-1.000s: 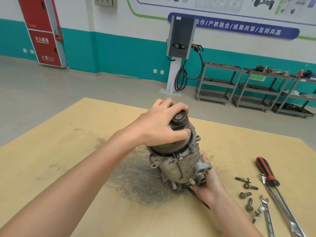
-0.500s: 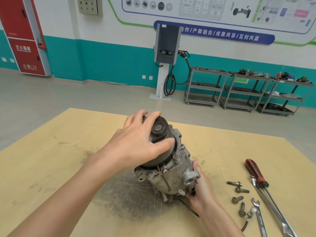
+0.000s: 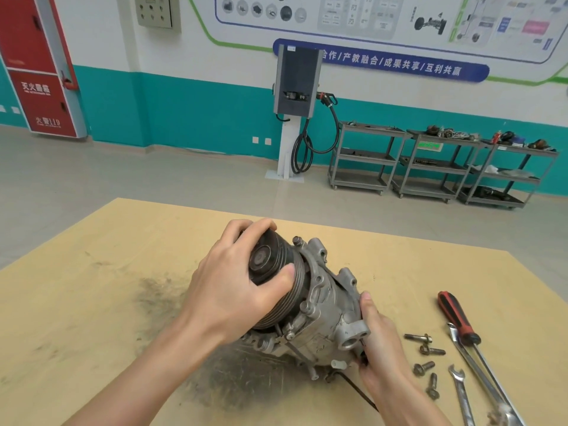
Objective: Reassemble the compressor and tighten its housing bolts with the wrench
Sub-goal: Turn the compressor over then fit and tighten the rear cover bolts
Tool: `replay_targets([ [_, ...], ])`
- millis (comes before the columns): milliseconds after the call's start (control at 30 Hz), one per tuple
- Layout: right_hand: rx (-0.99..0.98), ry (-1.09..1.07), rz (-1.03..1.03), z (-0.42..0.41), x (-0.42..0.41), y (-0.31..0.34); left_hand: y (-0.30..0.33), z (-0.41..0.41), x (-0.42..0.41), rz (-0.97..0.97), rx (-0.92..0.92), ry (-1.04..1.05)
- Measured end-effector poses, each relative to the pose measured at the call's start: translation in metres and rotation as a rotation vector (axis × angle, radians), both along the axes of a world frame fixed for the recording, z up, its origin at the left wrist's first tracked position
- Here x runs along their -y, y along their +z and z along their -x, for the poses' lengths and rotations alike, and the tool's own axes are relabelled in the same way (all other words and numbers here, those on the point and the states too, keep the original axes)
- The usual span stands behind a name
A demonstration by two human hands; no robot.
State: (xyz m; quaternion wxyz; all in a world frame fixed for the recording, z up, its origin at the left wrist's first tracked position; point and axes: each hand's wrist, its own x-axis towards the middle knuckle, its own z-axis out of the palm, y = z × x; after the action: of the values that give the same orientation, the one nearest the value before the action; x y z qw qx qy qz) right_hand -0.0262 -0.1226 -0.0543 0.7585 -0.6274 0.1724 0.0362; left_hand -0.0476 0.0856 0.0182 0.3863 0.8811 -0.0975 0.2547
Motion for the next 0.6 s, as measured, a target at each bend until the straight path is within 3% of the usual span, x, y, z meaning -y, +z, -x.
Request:
replay_targets([
  [267,0.044,-0.143,0.233,0.009,0.044,0.011,-0.035,-0.011,0.029,0.233,0.045,-0.184],
  [367,0.070,-0.164,0.275,0.008,0.047,0.010,-0.052,-0.012,0.029,0.315,0.085,-0.200],
  [600,0.232,-0.167,0.598,0.012,0.032,0.005,-0.086,-0.009,0.017,0.511,0.125,-0.177],
])
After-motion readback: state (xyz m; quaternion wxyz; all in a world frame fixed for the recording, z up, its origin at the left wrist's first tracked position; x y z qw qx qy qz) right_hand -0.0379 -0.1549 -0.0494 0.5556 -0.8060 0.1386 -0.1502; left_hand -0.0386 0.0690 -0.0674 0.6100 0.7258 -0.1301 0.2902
